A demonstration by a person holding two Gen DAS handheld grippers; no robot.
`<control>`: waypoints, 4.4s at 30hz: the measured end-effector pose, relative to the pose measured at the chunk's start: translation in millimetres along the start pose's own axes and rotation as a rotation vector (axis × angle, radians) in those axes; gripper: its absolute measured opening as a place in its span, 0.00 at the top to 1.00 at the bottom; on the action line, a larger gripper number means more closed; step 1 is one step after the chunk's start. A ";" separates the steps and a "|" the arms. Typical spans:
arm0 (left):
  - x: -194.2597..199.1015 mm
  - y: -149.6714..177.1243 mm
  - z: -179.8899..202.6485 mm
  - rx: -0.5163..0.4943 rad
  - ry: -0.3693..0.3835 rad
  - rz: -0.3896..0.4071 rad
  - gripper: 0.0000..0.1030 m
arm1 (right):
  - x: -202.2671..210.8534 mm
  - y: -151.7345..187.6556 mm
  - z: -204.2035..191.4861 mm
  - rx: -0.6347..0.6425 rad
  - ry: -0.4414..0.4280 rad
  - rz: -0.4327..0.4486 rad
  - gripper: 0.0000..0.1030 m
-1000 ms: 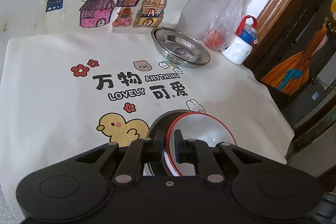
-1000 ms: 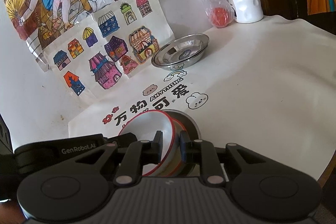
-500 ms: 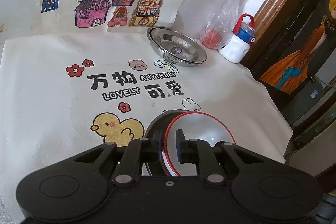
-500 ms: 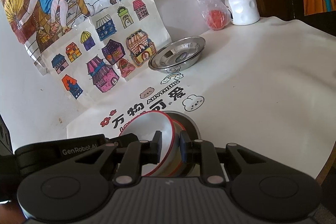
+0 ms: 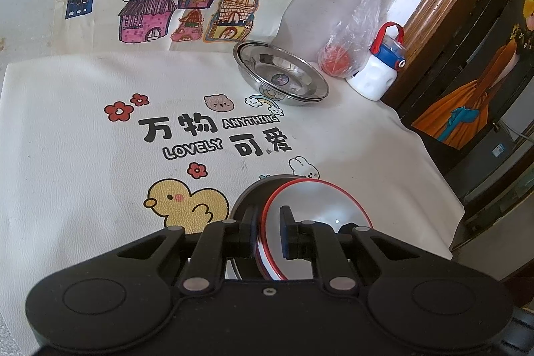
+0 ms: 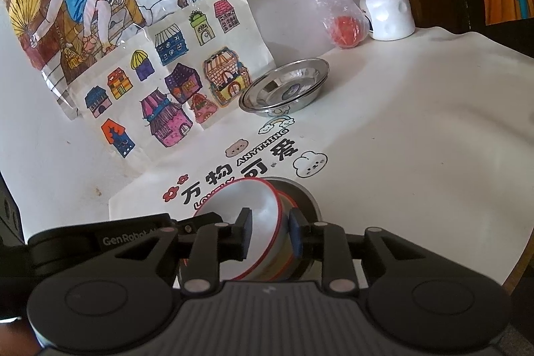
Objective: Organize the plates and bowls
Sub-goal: 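Lower the white bowl into the stacked bowls with both grippers, then open both grippers and lift them off the bowl rim, then move both open grippers to the steel bowl holding the white bowls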
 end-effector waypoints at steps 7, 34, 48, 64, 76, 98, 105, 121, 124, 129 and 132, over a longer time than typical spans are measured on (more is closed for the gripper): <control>0.4 -0.5 -0.6 0.001 0.001 0.000 0.87 | 1.0 -0.8 1.0 -0.019 -0.019 0.003 0.67; 11.0 -4.1 -4.0 0.006 0.033 0.045 0.82 | 10.1 -6.5 11.0 -0.045 -0.008 0.053 0.47; 21.9 -5.9 -6.5 -0.004 0.048 0.089 0.58 | 22.5 -9.4 14.4 -0.056 -0.014 0.094 0.30; 54.9 -9.3 -21.3 -0.076 0.013 0.212 0.03 | 51.4 -6.2 22.9 0.022 0.048 0.207 0.00; 64.4 10.2 -49.0 -0.135 -0.096 0.235 0.01 | 60.5 22.0 35.3 0.108 0.163 0.197 0.00; 66.9 25.2 -61.9 -0.220 -0.175 0.274 0.01 | 56.7 35.8 43.1 0.180 0.217 0.203 0.00; 53.1 25.1 -55.6 -0.244 -0.132 0.228 0.01 | 51.7 25.4 43.4 0.212 0.231 0.197 0.00; 34.4 12.5 -45.1 -0.318 -0.118 0.121 0.01 | 23.9 12.4 27.8 0.343 0.249 0.014 0.00; 30.4 10.5 -42.1 -0.330 -0.105 0.074 0.01 | 21.9 9.1 25.0 0.373 0.276 -0.024 0.00; 21.0 10.4 -36.6 -0.343 -0.090 -0.016 0.05 | 16.8 3.8 19.5 0.423 0.319 -0.092 0.00; 16.3 8.3 -32.9 -0.333 -0.074 -0.062 0.07 | 12.5 1.6 16.2 0.431 0.322 -0.136 0.05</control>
Point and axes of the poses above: each gripper's, at about its wrist camera, not at the fingertips, and x roughly against the way its jaws point, z to its right, y to its underside, the point moved 10 cm from there along -x, roughly the way its jaws point, and after that the axes turned 1 degree about -x, right-handed, at the moved point
